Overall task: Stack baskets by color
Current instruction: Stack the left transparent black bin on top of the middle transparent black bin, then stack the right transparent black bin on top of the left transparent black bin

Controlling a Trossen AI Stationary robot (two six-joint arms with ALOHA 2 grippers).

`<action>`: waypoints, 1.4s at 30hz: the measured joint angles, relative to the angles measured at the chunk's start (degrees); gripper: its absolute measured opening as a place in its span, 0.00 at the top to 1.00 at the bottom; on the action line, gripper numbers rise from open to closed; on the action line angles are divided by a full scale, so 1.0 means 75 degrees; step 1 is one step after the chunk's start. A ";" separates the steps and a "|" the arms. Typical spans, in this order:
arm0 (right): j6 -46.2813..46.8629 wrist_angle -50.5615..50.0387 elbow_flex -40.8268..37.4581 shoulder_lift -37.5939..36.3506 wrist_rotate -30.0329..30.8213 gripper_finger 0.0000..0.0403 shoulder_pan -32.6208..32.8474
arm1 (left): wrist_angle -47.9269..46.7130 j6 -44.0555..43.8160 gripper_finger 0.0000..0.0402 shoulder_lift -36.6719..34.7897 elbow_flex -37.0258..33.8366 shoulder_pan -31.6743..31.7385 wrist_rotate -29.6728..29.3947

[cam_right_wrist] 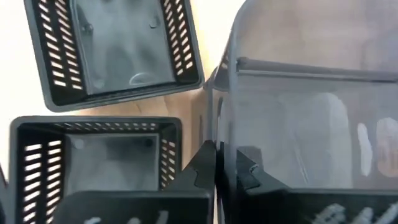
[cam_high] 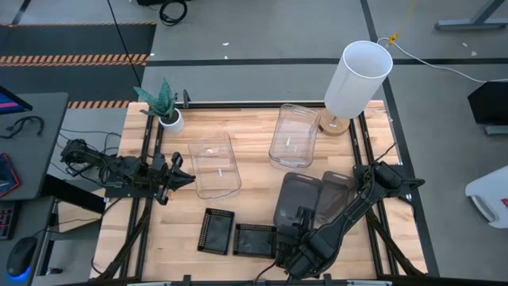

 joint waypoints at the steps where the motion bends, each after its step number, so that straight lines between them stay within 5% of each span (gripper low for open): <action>1: -0.0079 0.0073 0.0000 0.0000 -0.0001 0.97 0.0000 | 0.0001 0.0001 0.91 0.0000 0.0000 0.0000 0.0001; 30: -0.0155 0.0041 0.0009 -0.0355 -0.0777 0.74 -0.0353 | -0.0001 0.0002 0.93 0.0000 0.0000 0.0001 0.0001; 42: 0.1521 -0.2134 0.0017 -0.0906 -0.0726 0.78 0.0380 | -0.0001 0.0002 0.92 0.0000 0.0000 0.0001 0.0001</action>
